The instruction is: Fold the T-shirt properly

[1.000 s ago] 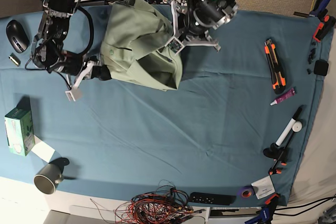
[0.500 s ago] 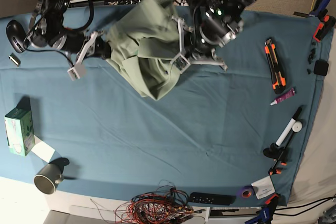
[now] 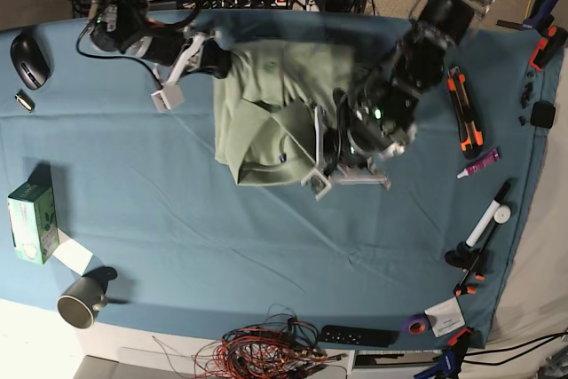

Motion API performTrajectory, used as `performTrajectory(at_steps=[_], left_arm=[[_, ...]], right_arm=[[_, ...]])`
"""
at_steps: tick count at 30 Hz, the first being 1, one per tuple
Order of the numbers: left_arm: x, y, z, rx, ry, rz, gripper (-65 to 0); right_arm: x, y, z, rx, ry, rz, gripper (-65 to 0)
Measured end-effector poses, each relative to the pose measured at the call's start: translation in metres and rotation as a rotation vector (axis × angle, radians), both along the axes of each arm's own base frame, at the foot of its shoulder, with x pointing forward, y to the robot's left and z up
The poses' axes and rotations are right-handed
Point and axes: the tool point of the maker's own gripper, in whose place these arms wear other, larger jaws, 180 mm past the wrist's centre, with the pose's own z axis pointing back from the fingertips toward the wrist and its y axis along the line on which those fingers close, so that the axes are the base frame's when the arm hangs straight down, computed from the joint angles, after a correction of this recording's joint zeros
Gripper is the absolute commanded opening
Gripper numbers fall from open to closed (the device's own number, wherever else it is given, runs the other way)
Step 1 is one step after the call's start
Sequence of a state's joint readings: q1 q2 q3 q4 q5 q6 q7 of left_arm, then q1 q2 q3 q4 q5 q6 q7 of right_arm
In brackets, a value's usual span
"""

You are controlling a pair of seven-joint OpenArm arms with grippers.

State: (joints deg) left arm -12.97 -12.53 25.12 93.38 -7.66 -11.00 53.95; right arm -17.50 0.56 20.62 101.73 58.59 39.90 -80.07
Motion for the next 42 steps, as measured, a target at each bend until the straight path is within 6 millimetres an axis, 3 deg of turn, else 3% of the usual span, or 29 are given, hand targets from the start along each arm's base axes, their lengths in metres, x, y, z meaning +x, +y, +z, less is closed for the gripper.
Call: performTrajectory(at_steps=[4, 28, 32, 33, 34, 37, 39, 42], left_arm=[[0.017, 0.005, 0.002, 0.017, -0.005, 0.013, -65.0], [0.025, 0.023, -0.003, 0.086, -0.029, 0.077, -65.0], [0.027, 0.026, -0.002, 0.097, -0.040, 0.091, -35.1], [0.028, 0.026, -0.002, 0.097, -0.043, 0.091, -31.8], [0.029, 0.027, -0.001, 0.102, -0.048, 0.092, -31.6], [0.037, 0.039, 0.003, 0.184, -0.102, 0.097, -39.0], [0.046, 0.053, 0.010, 0.199, -0.124, 0.121, -42.2], [0.060, 0.088, 0.027, 0.188, -0.154, 0.200, -42.3]], right_arm=[[0.002, 0.010, 0.002, 0.038, -0.007, -0.017, -65.0], [0.011, -0.011, -0.014, -0.104, -0.010, -0.090, -65.0], [0.010, -0.011, -0.014, -0.106, -0.013, -0.084, -65.0], [0.010, -0.011, -0.014, -0.106, -0.013, -0.084, -65.0], [0.010, -0.011, -0.014, -0.106, -0.013, -0.084, -63.7], [0.010, -0.014, -0.014, -0.120, -0.018, -0.074, -48.7], [0.013, -0.026, -0.013, -0.157, -0.028, -0.060, -48.0], [0.022, -0.061, -0.007, -0.236, -0.052, -0.088, -48.0]])
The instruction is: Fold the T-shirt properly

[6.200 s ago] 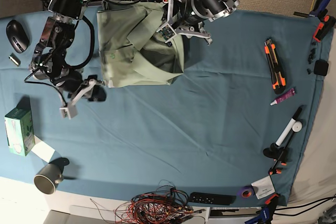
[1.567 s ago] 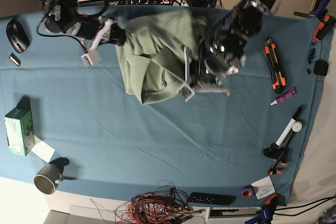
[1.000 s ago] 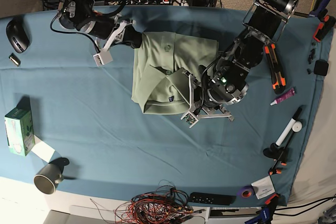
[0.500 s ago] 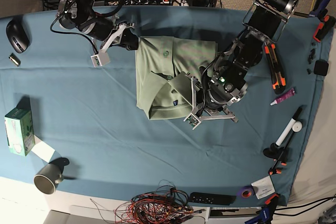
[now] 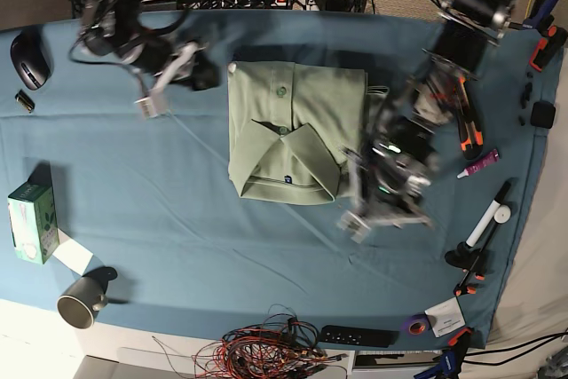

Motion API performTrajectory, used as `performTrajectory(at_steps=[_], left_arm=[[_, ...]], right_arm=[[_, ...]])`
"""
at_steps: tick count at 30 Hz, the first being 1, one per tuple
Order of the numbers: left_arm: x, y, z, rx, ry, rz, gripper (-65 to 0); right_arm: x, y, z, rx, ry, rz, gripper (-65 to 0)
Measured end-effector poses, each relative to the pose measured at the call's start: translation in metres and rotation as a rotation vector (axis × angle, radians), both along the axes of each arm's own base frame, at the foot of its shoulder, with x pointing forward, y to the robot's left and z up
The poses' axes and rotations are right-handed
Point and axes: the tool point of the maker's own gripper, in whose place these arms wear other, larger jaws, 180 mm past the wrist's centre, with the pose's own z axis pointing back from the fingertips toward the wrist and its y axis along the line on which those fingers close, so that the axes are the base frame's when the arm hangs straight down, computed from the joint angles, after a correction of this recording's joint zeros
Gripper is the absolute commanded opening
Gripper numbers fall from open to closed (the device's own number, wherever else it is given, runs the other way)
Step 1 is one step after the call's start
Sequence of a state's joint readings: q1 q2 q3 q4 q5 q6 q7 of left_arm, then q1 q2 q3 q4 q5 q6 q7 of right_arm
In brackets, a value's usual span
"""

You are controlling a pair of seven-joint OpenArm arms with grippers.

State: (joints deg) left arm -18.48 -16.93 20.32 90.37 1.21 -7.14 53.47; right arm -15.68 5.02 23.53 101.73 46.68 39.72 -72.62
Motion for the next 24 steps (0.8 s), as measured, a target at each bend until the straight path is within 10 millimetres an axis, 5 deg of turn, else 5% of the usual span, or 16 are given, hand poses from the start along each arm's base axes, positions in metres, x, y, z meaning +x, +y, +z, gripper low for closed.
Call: performTrajectory(at_steps=[5, 11, 17, 24], left_arm=[[-0.010, 0.037, 0.013, -0.140, 0.073, 0.062, -49.3], [-0.065, 0.070, 0.010, -0.250, 0.139, 0.064, -49.8], [-0.152, 0.068, -0.011, -0.363, 0.267, 0.041, -49.8], [-0.238, 0.068, -0.001, -0.341, 0.335, 0.016, -49.8]], right_arm=[[0.003, -0.057, 0.017, -0.064, -0.028, -0.094, -48.0], [-0.010, -0.099, 0.043, -0.020, -0.058, -0.182, -48.0], [-0.048, -0.114, 0.046, 0.044, -0.038, -0.258, -48.0], [-0.092, -0.109, 0.036, 0.084, 0.056, -0.264, -48.0]])
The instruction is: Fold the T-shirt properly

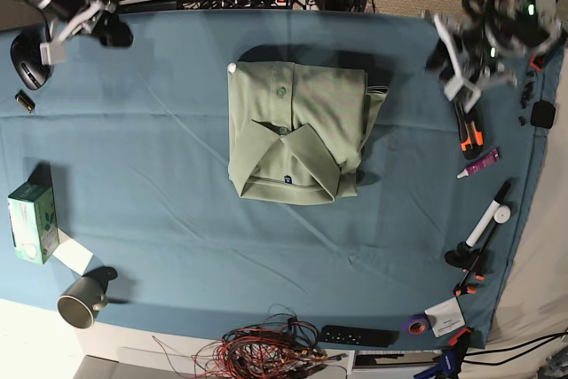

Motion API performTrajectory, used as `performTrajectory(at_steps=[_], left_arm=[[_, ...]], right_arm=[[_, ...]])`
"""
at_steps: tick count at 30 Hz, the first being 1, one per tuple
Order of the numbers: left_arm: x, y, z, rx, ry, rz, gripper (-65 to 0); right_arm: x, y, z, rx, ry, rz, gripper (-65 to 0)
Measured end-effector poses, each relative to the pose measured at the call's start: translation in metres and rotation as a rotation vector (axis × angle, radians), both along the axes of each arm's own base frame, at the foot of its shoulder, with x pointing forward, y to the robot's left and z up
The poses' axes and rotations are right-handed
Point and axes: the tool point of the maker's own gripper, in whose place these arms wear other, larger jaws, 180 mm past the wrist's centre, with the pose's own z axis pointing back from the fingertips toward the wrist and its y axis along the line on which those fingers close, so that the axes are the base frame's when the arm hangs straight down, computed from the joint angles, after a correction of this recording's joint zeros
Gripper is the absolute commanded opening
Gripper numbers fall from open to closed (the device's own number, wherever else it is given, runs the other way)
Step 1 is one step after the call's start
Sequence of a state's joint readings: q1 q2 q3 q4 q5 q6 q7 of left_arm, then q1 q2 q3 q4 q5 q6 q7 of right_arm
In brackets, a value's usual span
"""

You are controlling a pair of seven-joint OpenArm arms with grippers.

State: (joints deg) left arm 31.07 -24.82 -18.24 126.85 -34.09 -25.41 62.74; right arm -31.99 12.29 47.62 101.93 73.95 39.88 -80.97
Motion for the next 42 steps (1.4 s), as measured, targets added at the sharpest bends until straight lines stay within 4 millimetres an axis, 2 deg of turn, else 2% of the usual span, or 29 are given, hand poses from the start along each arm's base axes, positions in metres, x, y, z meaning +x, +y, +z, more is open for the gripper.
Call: performTrajectory(at_steps=[5, 9, 12, 16, 20, 23, 26, 30, 33, 38, 40, 42], left_arm=[[-0.073, -0.004, -0.021, -0.011, 0.196, -0.008, -49.8], [-0.115, -0.011, -0.036, -0.066, 0.312, 0.033, -49.8], [-0.144, -0.005, -0.063, -0.083, 0.419, 0.079, -49.8], [-0.171, 0.011, -0.118, -0.098, 0.505, 0.182, -49.8], [-0.200, 0.017, -0.173, -0.096, 0.600, 0.245, -49.8], [-0.215, 0.026, -0.206, -0.071, 0.653, 0.273, -49.8], [-0.220, 0.031, -0.230, -0.067, 0.671, 0.309, -49.8], [-0.208, 0.037, -0.254, -0.023, 0.636, 0.297, -49.8], [-0.193, 0.043, -0.268, 0.017, 0.568, 0.332, -49.8], [-0.179, 0.045, -0.287, 0.100, 0.512, 0.460, -49.8], [-0.178, 0.038, -0.293, 0.127, 0.521, 0.455, -49.8], [-0.176, 0.024, -0.298, 0.137, 0.527, 0.418, -49.8]], right_arm=[[-0.037, -0.003, -0.008, -0.004, 0.103, 0.014, -48.0], [-0.053, -0.006, -0.009, -0.013, 0.148, 0.019, -48.0], [-0.066, -0.004, -0.019, 0.016, 0.194, 0.009, -48.0], [-0.091, 0.007, -0.059, 0.089, 0.336, 0.001, -48.0], [-0.131, 0.023, -0.116, 0.121, 0.556, 0.018, -48.0], [-0.150, 0.025, -0.162, 0.074, 0.636, -0.014, -48.0], [-0.148, 0.023, -0.200, 0.005, 0.637, -0.040, -48.0], [-0.136, 0.020, -0.238, -0.090, 0.610, -0.018, -48.0], [-0.123, 0.023, -0.258, -0.143, 0.578, -0.009, -48.0], [-0.103, 0.002, -0.283, -0.371, 0.624, -0.088, -48.0], [-0.096, 0.008, -0.289, -0.404, 0.633, -0.123, -48.0], [-0.089, 0.021, -0.294, -0.412, 0.624, -0.162, -48.0]])
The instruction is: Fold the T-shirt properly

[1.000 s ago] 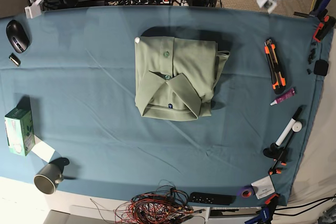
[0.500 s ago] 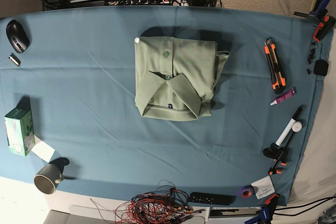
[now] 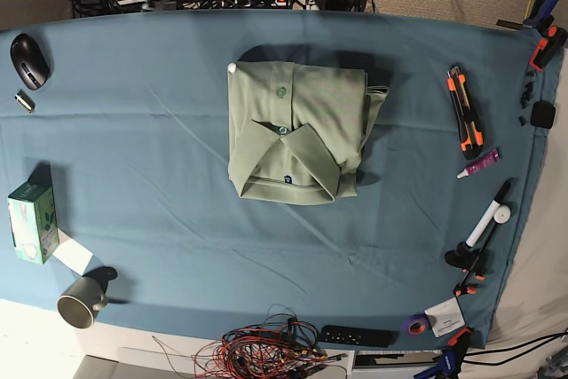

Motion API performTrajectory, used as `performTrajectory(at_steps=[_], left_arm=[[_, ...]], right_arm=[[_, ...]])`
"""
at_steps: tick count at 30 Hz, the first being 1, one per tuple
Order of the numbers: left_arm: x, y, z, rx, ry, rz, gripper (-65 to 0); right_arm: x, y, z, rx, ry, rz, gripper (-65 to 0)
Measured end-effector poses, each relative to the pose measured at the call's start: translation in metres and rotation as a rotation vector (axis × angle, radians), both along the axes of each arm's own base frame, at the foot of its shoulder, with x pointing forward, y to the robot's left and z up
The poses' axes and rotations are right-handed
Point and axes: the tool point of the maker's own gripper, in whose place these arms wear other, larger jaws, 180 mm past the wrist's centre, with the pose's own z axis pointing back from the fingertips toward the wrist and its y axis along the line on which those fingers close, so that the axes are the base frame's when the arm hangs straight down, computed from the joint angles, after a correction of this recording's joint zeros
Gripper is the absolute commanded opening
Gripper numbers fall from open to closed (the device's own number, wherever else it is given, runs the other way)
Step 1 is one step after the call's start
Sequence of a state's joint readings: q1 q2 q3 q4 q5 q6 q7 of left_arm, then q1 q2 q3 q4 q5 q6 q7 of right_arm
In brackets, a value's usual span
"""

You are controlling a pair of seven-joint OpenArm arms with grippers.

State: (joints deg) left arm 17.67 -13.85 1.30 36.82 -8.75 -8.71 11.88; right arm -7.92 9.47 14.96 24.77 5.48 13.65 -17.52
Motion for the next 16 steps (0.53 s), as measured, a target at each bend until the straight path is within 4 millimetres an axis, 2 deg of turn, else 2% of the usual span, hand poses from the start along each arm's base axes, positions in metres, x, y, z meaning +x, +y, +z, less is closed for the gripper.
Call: performTrajectory(at_steps=[4, 6, 8, 9, 13, 16], left_arm=[[0.004, -0.037, -0.006, -0.026, 0.005, -0.072, -49.8], [0.010, -0.048, -0.007, -0.004, -0.007, -0.075, -53.1], [0.016, -0.054, -0.008, 0.008, -0.019, -0.074, -62.5], [0.018, -0.055, -0.008, 0.008, -0.022, -0.073, -65.0], [0.018, -0.062, -0.008, -0.001, -0.023, -0.073, -65.0], [0.018, -0.064, -0.007, -0.004, -0.024, -0.073, -65.0]], right_arm=[[0.006, 0.027, -0.006, -0.022, -0.019, -0.037, -48.0], [0.007, 0.034, -0.007, -0.013, -0.025, -0.040, -50.1], [0.006, 0.032, -0.007, -0.018, -0.023, -0.042, -61.4], [0.006, 0.029, -0.007, -0.029, -0.018, -0.032, -65.0], [0.000, 0.013, -0.005, -0.062, 0.016, -0.005, -65.0], [0.000, 0.014, -0.005, -0.062, 0.016, -0.005, -65.0]])
